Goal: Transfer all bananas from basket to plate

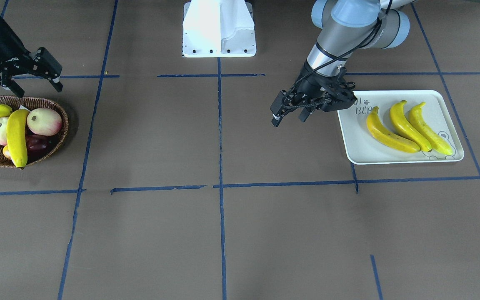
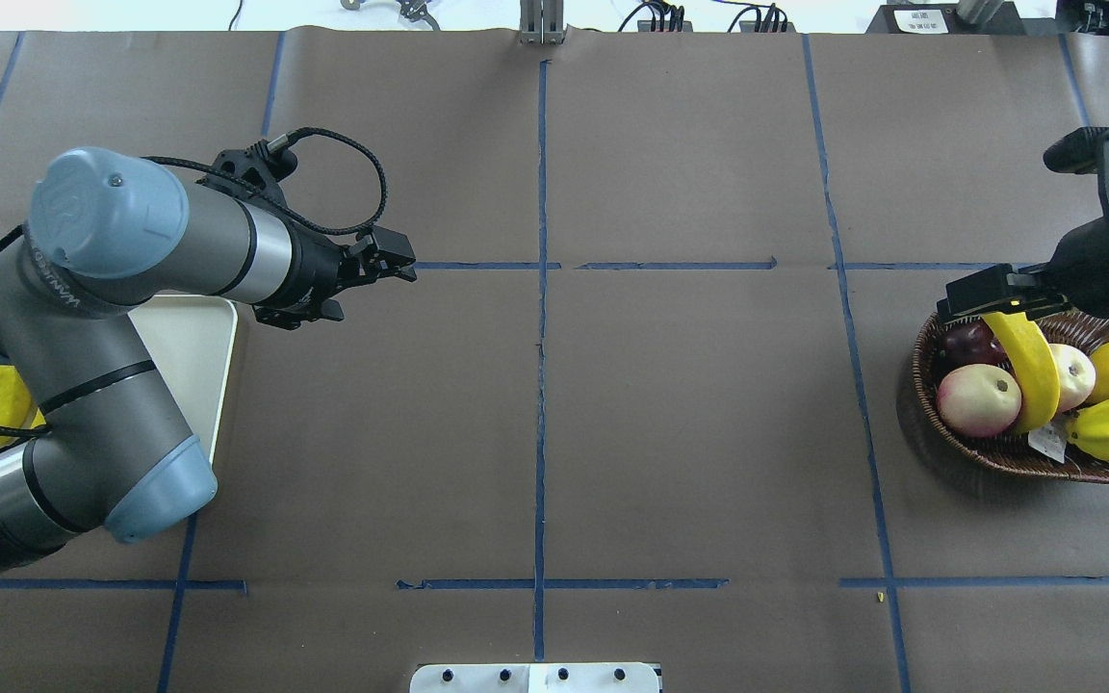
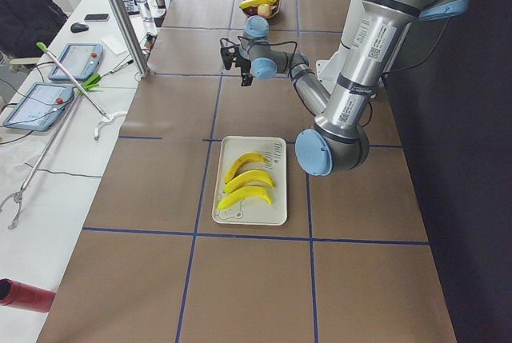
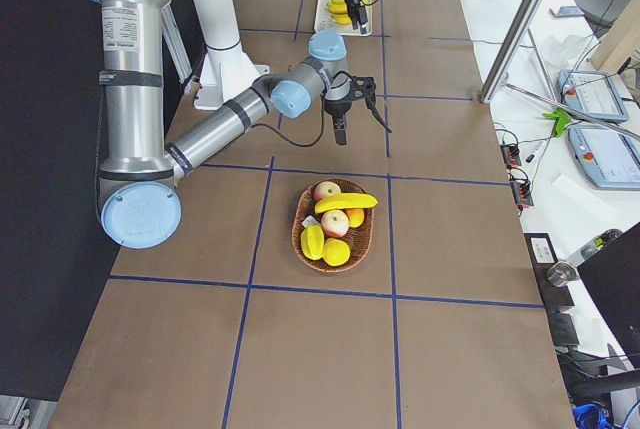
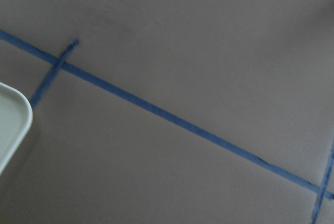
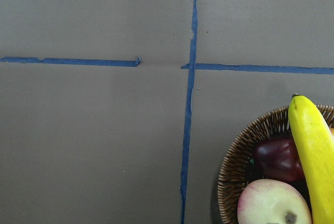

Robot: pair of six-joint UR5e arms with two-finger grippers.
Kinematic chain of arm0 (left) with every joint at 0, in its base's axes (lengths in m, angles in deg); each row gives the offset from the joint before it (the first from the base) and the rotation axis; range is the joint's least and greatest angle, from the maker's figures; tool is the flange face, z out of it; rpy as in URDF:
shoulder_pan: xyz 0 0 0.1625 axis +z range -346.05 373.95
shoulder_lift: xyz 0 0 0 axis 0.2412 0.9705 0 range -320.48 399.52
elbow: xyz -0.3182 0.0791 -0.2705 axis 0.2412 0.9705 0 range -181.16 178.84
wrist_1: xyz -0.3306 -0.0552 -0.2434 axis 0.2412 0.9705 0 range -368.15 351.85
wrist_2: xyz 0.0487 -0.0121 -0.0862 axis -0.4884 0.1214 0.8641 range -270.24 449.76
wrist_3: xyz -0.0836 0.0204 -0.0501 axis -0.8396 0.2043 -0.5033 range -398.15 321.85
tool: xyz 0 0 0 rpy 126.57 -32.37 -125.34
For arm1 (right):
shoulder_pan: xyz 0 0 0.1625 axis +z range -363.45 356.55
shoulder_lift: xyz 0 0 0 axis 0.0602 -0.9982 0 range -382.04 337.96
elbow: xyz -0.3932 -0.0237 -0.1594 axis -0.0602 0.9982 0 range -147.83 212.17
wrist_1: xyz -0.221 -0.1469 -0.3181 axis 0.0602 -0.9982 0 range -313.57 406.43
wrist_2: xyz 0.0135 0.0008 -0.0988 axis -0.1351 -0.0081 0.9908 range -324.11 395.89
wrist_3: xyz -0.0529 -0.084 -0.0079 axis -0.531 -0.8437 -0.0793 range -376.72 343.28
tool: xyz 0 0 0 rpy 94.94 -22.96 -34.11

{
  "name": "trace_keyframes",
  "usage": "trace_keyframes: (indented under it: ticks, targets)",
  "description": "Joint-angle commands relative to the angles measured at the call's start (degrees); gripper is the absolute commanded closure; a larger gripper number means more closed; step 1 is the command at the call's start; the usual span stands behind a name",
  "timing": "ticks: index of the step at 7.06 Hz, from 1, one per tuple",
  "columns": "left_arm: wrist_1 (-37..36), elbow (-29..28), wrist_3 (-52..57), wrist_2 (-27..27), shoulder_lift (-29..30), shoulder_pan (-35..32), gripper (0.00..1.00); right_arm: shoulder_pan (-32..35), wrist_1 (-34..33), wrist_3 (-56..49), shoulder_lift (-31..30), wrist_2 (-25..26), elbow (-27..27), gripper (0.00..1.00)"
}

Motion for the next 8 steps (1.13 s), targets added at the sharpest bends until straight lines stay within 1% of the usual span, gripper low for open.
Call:
trace_keyframes:
  ticks: [1, 2, 4, 6, 7, 8]
  targets:
    - [2.2, 0.1, -0.6, -0.1, -0.1, 0.2, 0.0, 2.5, 8.0, -2.2, -3.8, -2.9, 5.8, 0.0]
    - [2.1, 0.1, -0.6, -0.2, 0.0, 0.3, 0.0, 2.6, 9.1, -2.6, -5.4, -3.1, 6.6, 0.0]
    - [2.1, 0.0, -0.5, -0.2, -0.5, 0.2, 0.0, 2.4, 10.6, -2.7, -5.6, -2.8, 13.2, 0.0]
    - [2.1, -0.2, -0.5, -0.2, -0.5, 0.3, 0.0, 2.4, 15.6, -2.6, -6.3, -2.4, 17.5, 0.0]
    - [2.1, -0.3, -0.3, -0.1, -0.6, 0.3, 0.0, 1.6, 17.0, -2.3, -6.1, -2.3, 18.8, 0.0]
    - [2.1, -0.3, -0.1, -0.1, -0.6, 0.3, 0.0, 0.5, 17.0, -2.1, -6.0, -1.8, 18.9, 0.0]
